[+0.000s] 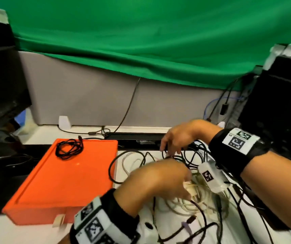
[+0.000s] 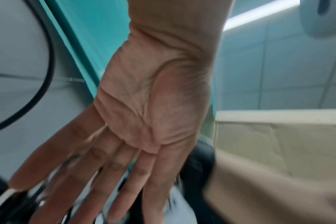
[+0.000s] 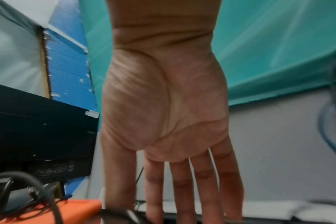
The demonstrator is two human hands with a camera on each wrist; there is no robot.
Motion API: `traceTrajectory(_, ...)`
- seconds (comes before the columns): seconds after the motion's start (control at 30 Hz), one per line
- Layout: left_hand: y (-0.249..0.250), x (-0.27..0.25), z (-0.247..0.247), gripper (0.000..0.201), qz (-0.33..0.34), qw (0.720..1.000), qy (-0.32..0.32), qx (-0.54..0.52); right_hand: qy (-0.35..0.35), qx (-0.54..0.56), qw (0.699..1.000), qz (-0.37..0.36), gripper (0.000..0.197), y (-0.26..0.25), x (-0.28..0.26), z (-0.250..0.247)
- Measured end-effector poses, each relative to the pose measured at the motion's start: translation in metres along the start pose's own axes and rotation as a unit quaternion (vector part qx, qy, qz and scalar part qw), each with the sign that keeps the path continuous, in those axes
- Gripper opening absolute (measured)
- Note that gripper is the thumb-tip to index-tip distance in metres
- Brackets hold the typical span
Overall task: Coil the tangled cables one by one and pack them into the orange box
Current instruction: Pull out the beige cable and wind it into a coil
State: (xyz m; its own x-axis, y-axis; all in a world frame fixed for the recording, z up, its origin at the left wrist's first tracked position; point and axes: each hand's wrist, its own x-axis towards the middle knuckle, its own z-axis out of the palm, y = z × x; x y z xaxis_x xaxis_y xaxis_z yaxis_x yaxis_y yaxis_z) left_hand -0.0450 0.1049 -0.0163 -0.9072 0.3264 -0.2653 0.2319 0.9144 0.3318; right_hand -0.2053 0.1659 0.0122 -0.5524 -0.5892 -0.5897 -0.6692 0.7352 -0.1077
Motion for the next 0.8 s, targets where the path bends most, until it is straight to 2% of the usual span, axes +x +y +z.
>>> traceTrajectory(0.07, -0.012, -0.002, -0.021, 0.028, -0.038, 0.997, 0.061, -0.011, -0.029, 0.025, 0.999, -0.012, 0.015, 0.005, -0.003, 0.016)
traceTrajectory(0.13, -0.021, 0.001, -0.038, 0.024, -0.086, 0.988, 0.128, -0.017, -0.037, 0.080, 0.995, -0.036, 0.017, 0.008, -0.006, 0.025)
traceTrajectory(0.2, -0.028, 0.008, -0.041, 0.038, -0.120, 0.977, 0.172, -0.033, -0.024, 0.138, 0.989, -0.046, 0.019, 0.011, -0.009, 0.026)
traceTrajectory(0.23, -0.031, 0.014, -0.040, 0.044, -0.134, 0.976, 0.169, -0.034, -0.012, 0.169, 0.984, -0.052, 0.021, 0.014, -0.009, 0.024)
traceTrajectory(0.27, -0.031, 0.019, -0.037, 0.045, -0.145, 0.976, 0.158, -0.033, 0.001, 0.205, 0.977, -0.061, 0.023, 0.017, -0.010, 0.024)
traceTrajectory(0.33, -0.032, 0.029, -0.034, 0.026, -0.149, 0.979, 0.141, -0.022, 0.044, 0.272, 0.957, -0.091, 0.024, 0.025, -0.012, 0.025)
traceTrajectory(0.37, -0.034, 0.032, -0.034, 0.015, -0.143, 0.978, 0.150, -0.020, 0.076, 0.289, 0.948, -0.107, 0.023, 0.028, -0.013, 0.027)
traceTrajectory(0.43, -0.037, 0.034, -0.038, 0.011, -0.132, 0.971, 0.198, -0.027, 0.157, 0.319, 0.926, -0.127, 0.024, 0.036, -0.016, 0.032)
traceTrajectory(0.53, -0.050, 0.035, -0.045, 0.013, -0.143, 0.935, 0.318, -0.066, 0.277, 0.394, 0.868, -0.122, 0.046, 0.052, -0.024, 0.038)
traceTrajectory(0.6, -0.060, 0.035, -0.048, 0.013, -0.140, 0.894, 0.402, -0.138, 0.320, 0.413, 0.847, -0.096, 0.046, 0.063, -0.027, 0.040)
traceTrajectory(0.67, -0.063, 0.032, -0.052, 0.015, -0.105, 0.852, 0.444, -0.256, 0.324, 0.399, 0.854, -0.076, 0.045, 0.067, -0.025, 0.043)
traceTrajectory(0.7, -0.062, 0.030, -0.054, 0.016, -0.080, 0.836, 0.446, -0.310, 0.319, 0.384, 0.863, -0.074, 0.045, 0.067, -0.023, 0.044)
traceTrajectory(0.8, -0.053, 0.024, -0.058, 0.012, -0.009, 0.804, 0.450, -0.388, 0.319, 0.337, 0.882, -0.086, 0.040, 0.066, -0.020, 0.045)
